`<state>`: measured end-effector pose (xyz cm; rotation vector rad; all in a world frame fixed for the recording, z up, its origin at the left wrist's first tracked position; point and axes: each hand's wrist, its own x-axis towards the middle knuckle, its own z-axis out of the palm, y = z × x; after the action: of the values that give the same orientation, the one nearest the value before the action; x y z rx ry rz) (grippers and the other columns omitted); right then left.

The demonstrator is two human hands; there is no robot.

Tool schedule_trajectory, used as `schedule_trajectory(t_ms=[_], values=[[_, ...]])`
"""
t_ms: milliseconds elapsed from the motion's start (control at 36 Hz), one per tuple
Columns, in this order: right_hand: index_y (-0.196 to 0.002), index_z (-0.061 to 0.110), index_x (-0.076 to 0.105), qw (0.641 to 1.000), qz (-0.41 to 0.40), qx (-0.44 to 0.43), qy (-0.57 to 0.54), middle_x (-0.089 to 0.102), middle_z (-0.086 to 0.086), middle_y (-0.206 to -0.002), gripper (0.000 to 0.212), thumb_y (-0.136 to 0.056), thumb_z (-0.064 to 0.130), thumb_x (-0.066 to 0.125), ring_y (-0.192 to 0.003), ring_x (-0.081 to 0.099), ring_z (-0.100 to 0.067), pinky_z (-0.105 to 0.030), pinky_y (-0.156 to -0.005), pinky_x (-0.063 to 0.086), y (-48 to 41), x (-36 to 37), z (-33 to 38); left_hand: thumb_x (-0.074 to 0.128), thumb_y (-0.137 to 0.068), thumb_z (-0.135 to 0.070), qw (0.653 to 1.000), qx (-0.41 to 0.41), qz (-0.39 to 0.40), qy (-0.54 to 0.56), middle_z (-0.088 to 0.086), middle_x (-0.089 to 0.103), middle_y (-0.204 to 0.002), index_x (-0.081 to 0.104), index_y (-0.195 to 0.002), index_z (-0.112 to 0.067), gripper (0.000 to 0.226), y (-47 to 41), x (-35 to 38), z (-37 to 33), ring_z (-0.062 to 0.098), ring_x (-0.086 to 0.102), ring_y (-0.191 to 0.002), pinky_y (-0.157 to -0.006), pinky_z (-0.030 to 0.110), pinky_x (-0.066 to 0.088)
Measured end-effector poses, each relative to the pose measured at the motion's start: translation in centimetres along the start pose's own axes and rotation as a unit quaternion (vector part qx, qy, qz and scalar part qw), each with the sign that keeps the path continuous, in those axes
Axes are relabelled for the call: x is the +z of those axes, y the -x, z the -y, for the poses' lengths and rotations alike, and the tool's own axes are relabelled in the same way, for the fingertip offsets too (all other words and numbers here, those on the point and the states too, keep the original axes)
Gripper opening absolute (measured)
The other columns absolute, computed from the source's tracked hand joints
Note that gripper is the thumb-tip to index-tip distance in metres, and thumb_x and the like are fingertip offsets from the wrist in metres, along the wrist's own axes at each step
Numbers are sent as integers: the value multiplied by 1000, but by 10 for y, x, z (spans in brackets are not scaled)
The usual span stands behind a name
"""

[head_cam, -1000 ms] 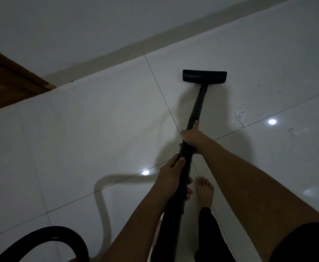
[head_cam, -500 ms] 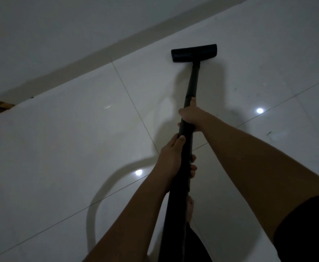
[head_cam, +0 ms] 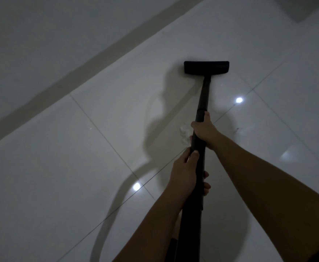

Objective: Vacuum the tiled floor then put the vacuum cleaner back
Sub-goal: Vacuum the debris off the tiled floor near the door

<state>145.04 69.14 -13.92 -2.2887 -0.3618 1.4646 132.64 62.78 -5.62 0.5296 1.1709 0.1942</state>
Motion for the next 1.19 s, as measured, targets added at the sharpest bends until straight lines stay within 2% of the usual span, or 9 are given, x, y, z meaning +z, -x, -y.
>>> schedule_trajectory(t_ms=[83, 167, 194, 361, 583, 833, 1028, 1194], values=[[-153, 36, 0, 1000, -9, 12, -19, 51, -21, -119, 79, -94, 15, 48, -83, 62, -32, -49, -78, 57, -9, -23, -5, 40, -101, -30, 1000, -7, 8, -4, 10, 54, -63, 48, -135, -25, 36, -12, 19, 0, 17, 49, -34, -37, 21, 43], [-153, 35, 1, 999, -22, 16, -36, 52, -19, -116, 75, -96, 15, 46, -69, 59, -26, -39, -62, 54, -18, -41, -9, 41, -101, -30, 1000, -13, 15, -6, 11, 53, -62, 50, -134, -27, 34, -20, 35, -2, 18, 49, -34, -37, 22, 43], [-153, 35, 1, 999, -24, 15, -41, 53, -19, -114, 75, -97, 15, 46, -67, 58, -24, -37, -62, 52, -21, -46, -11, 41, -101, -30, 1000, -13, 19, -10, 11, 53, -63, 50, -133, -27, 34, -23, 40, -3, 19, 49, -35, -37, 22, 43], [-153, 31, 6, 996, -42, 13, -75, 48, -8, -87, 70, -98, 13, 46, -64, 56, -23, -38, -69, 53, -36, -75, -15, 40, -101, -31, 998, -11, 35, -50, 12, 55, -67, 48, -134, -27, 34, -38, 65, -8, 19, 51, -39, -38, 22, 44], [-153, 30, 8, 993, -45, 23, -109, 49, -8, -86, 68, -98, 14, 46, -69, 57, -23, -47, -85, 56, -46, -100, -27, 39, -101, -31, 995, -18, 44, -89, 11, 54, -67, 47, -134, -23, 35, -52, 87, -5, 17, 51, -37, -38, 22, 44], [-151, 32, 9, 988, -27, 18, -152, 48, -10, -90, 68, -97, 13, 46, -70, 57, -24, -44, -78, 55, -58, -111, -35, 39, -101, -31, 992, -12, 45, -116, 11, 54, -67, 47, -134, -23, 35, -66, 95, -6, 15, 51, -34, -36, 20, 44], [-151, 31, 14, 978, -32, 17, -203, 48, -10, -98, 68, -96, 10, 46, -68, 57, -22, -36, -59, 52, -76, -120, -30, 40, -101, -31, 992, -10, 47, -119, 12, 53, -67, 48, -132, -27, 33, -90, 102, -11, 17, 50, -35, -36, 21, 44], [-152, 28, 16, 962, -53, 2, -269, 52, -7, -92, 66, -96, 8, 47, -69, 56, -18, -33, -66, 52, -85, -125, -25, 40, -101, -31, 992, -8, 48, -113, 12, 54, -65, 48, -135, -24, 36, -111, 110, -22, 16, 51, -34, -37, 21, 43]])
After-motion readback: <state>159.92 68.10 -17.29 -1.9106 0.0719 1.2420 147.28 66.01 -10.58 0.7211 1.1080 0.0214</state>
